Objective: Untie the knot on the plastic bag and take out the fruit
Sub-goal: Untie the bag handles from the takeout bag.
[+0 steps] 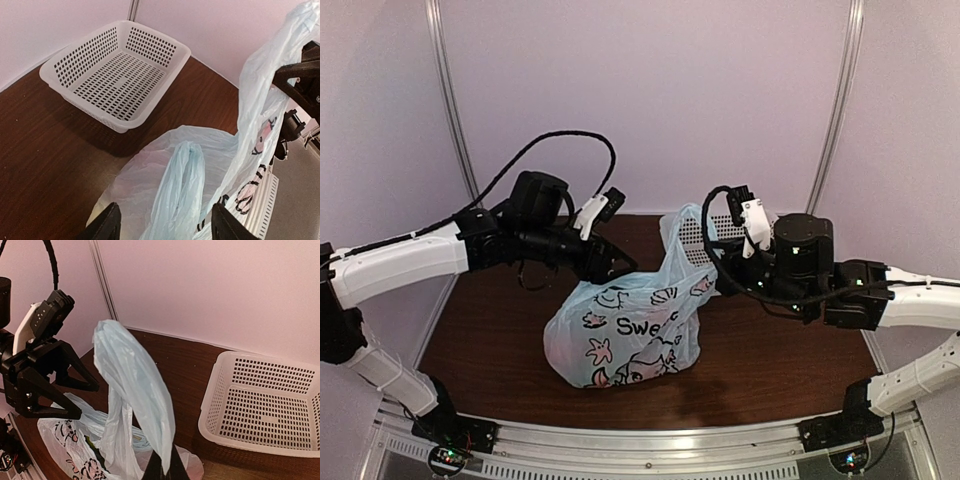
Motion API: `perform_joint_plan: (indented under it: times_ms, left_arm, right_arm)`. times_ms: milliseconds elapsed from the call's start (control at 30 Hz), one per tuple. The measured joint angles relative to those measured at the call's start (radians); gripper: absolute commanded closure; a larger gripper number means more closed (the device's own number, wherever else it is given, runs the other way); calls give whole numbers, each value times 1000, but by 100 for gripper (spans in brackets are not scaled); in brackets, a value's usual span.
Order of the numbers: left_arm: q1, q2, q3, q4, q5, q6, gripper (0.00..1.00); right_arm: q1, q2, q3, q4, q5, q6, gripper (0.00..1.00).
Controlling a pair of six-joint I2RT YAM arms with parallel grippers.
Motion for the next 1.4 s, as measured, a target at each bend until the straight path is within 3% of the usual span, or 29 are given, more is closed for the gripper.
perform_joint_plan:
  times_ms: [333, 633, 800, 1067, 1167, 1400]
  left_arm:
    - [8, 56, -2, -3, 49, -10, 45]
    - [8, 68, -2, -13, 66, -12, 34]
    - [8, 71, -2, -26, 76, -15, 39]
    - [8, 96, 0, -35, 75, -15, 37]
    - [8, 116, 0, -44, 68, -15, 45]
    - [8, 120, 4, -63, 43, -21, 90]
  right_arm:
    - [0, 1, 0, 0, 0, 4, 100]
    - [0, 3, 0, 0, 0, 6, 100]
    - [0, 3, -6, 0, 0, 6, 100]
    - [0, 3, -13, 0, 1, 6, 100]
    - [0, 3, -13, 0, 2, 6, 100]
    - [0, 3, -13, 0, 10, 6, 100]
